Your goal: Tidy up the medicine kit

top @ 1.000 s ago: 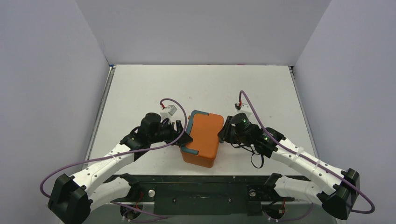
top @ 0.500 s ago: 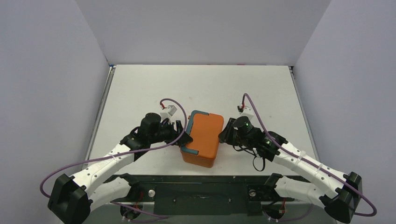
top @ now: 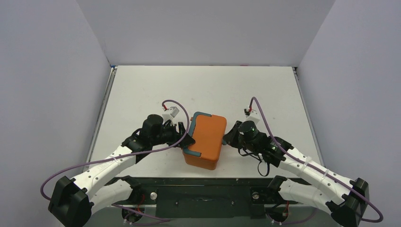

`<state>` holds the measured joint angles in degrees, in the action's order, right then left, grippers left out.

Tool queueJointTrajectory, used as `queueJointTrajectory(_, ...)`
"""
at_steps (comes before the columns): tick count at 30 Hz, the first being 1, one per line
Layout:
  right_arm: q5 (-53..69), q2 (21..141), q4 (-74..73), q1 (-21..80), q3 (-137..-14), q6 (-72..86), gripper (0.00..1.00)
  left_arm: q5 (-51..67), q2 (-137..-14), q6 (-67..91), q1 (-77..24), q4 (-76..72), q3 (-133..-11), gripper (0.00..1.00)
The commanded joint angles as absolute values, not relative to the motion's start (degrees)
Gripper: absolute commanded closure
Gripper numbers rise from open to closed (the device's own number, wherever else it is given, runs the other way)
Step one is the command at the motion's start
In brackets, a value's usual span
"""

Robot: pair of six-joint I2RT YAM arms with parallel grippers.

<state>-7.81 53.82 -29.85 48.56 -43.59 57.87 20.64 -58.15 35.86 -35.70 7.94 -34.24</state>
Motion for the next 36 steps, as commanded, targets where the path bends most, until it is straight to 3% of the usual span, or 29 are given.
queueJointTrajectory(1, -6.1, 54.4, -24.4, 49.8, -41.1, 60.2, 0.93, 19.9, -60.4, 33.5, -37.6, 14.4, -32.8, 0.44)
queueJointTrajectory(21, -4.6, 55.0, -21.1, 49.7, -37.8, 60.7, 0.95, 19.2, -61.3, 33.8, -38.2, 14.6, -33.2, 0.44)
queueJointTrajectory(36, -5.2, 56.8, -25.0, 49.9, -41.6, 57.8, 0.88, 19.1, -62.1, 33.7, -38.4, 13.9, -33.0, 0.44)
